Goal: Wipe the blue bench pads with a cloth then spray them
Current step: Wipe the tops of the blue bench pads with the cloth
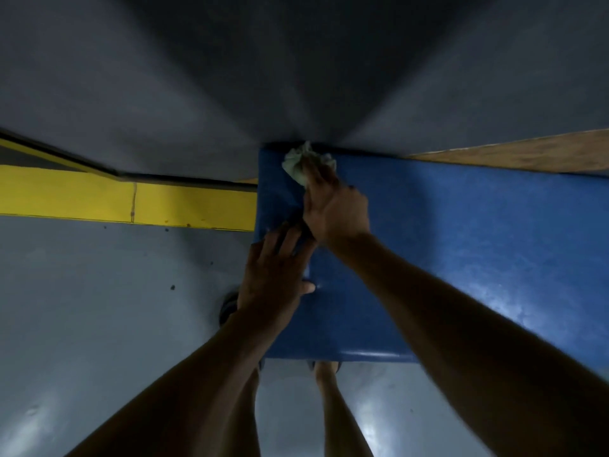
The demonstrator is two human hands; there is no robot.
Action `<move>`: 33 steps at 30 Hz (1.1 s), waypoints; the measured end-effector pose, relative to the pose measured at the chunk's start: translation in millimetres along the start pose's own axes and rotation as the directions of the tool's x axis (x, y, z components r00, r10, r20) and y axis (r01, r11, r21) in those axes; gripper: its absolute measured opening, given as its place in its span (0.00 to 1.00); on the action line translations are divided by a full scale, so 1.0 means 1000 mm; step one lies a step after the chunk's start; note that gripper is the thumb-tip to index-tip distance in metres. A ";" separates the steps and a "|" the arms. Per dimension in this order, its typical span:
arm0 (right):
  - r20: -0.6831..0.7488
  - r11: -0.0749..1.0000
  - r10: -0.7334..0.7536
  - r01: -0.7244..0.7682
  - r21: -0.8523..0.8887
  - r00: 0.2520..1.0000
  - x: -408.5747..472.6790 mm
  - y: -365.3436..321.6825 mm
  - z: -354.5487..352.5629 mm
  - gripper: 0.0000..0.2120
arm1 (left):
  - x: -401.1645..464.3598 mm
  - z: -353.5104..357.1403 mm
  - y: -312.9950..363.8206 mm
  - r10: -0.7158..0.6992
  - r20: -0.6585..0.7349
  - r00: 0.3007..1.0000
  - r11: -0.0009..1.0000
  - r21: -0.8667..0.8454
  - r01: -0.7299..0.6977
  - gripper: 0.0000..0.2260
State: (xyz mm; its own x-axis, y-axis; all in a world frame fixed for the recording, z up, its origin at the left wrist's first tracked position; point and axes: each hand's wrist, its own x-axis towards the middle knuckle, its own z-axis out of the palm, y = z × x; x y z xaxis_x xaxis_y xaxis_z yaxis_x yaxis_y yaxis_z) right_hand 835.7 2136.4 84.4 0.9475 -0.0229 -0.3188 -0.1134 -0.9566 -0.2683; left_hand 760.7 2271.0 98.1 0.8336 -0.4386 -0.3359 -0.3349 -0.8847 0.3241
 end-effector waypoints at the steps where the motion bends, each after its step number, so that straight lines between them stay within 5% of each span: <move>1: 0.016 0.996 -0.080 0.081 -0.038 0.997 -0.002 0.011 -0.006 0.28 | 0.000 -0.003 -0.002 0.016 0.006 1.000 1.000 -0.018 -0.016 0.45; 3: -0.010 0.987 -0.134 0.133 -0.088 0.991 -0.009 0.056 -0.019 0.28 | -0.002 -0.006 -0.007 0.041 0.008 0.999 0.998 -0.052 -0.040 0.44; 7: -0.112 0.942 0.322 -0.329 -0.060 0.940 -0.036 0.129 -0.044 0.25 | -0.011 -0.010 -0.028 0.091 -0.050 0.995 0.990 -0.102 -0.096 0.38; 12: -0.157 0.810 0.586 -0.566 0.157 0.795 -0.033 0.070 -0.033 0.29 | -0.026 -0.012 -0.072 0.058 -0.047 0.997 0.989 -0.133 -0.064 0.35; 15: -0.177 0.883 0.449 -0.405 0.236 0.876 -0.014 -0.005 -0.004 0.33 | -0.025 -0.016 -0.077 0.090 0.017 0.996 0.981 -0.172 -0.086 0.35; 18: -0.209 0.964 0.228 -0.191 0.183 0.951 -0.009 -0.049 0.019 0.26 | -0.023 -0.018 -0.078 0.096 0.034 0.995 0.976 -0.198 -0.087 0.37; 23: -0.090 0.985 -0.170 0.167 -0.040 0.981 -0.054 -0.044 0.027 0.26 | -0.028 -0.015 -0.078 0.082 0.039 0.996 0.983 -0.165 -0.074 0.37; 26: -0.071 0.960 -0.239 0.225 -0.165 0.968 -0.052 -0.015 0.016 0.27 | -0.028 -0.018 -0.076 0.049 0.055 0.997 0.979 -0.201 -0.037 0.34; 29: -0.151 0.979 0.005 -0.035 -0.200 0.989 -0.018 0.008 -0.001 0.25 | -0.026 -0.019 -0.075 0.034 0.126 0.991 0.982 -0.187 -0.010 0.34; 33: -0.191 0.923 0.383 -0.384 0.036 0.904 0.004 -0.002 -0.007 0.27 | -0.026 -0.017 -0.073 0.000 0.151 0.989 0.980 -0.198 0.030 0.34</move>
State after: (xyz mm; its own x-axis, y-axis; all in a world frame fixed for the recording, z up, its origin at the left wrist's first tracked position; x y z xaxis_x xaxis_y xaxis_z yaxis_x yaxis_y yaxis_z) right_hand 842.0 2136.4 90.5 0.8700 -0.4425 -0.2177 -0.4788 -0.8636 -0.1579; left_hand 771.0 2349.1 97.9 0.7578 -0.4577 -0.4650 -0.2162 -0.8486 0.4829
